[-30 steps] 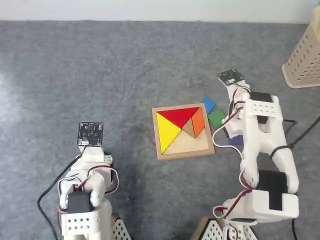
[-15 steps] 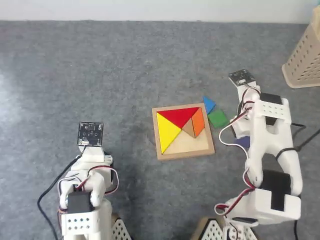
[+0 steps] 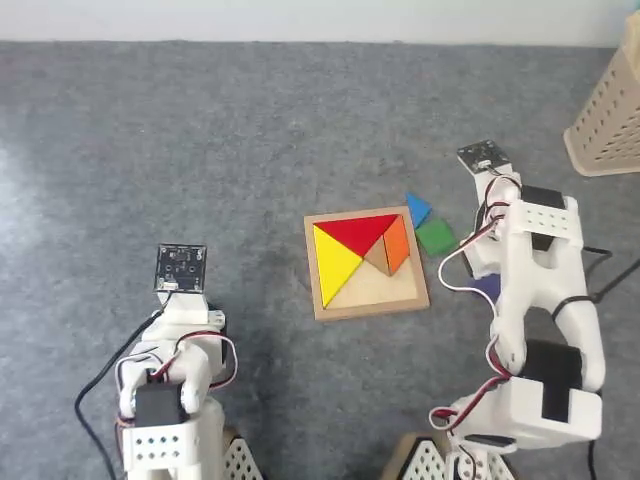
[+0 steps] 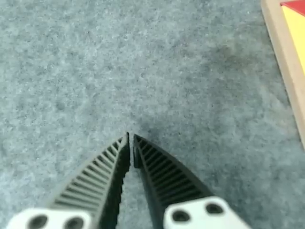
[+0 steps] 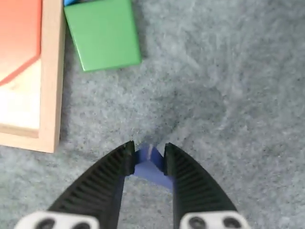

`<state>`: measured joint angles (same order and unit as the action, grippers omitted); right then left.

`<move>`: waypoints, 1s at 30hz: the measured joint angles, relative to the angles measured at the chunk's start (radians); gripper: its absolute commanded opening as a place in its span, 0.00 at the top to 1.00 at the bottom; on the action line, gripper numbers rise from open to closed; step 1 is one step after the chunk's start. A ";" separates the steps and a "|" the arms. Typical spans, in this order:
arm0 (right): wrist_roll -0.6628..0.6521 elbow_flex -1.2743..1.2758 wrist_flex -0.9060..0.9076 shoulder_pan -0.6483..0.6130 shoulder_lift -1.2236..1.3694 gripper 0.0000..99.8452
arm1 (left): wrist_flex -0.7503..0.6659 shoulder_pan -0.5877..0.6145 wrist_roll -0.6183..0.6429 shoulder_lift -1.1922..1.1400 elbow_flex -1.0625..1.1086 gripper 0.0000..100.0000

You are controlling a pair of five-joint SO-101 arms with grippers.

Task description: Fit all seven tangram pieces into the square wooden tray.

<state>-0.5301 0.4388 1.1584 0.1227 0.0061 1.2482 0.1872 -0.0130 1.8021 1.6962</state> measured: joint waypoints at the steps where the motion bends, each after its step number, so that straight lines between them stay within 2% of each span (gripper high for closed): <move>1: 0.002 0.000 0.000 -0.011 0.000 0.93 | 0.000 0.000 0.000 0.000 0.000 0.99; 11: 0.081 0.000 0.000 -0.121 0.000 0.93 | 0.000 0.000 0.000 0.000 0.000 0.99; 26: 0.107 0.000 0.000 -0.120 0.000 0.94 | 0.000 0.000 0.000 0.000 0.000 0.99; 30: 0.107 0.000 0.000 -0.126 0.000 0.99 | 0.000 0.000 0.000 0.000 0.000 0.99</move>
<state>-0.4227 0.4388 1.1584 -0.0031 0.0061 1.2482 0.1872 -0.0130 1.8021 1.6962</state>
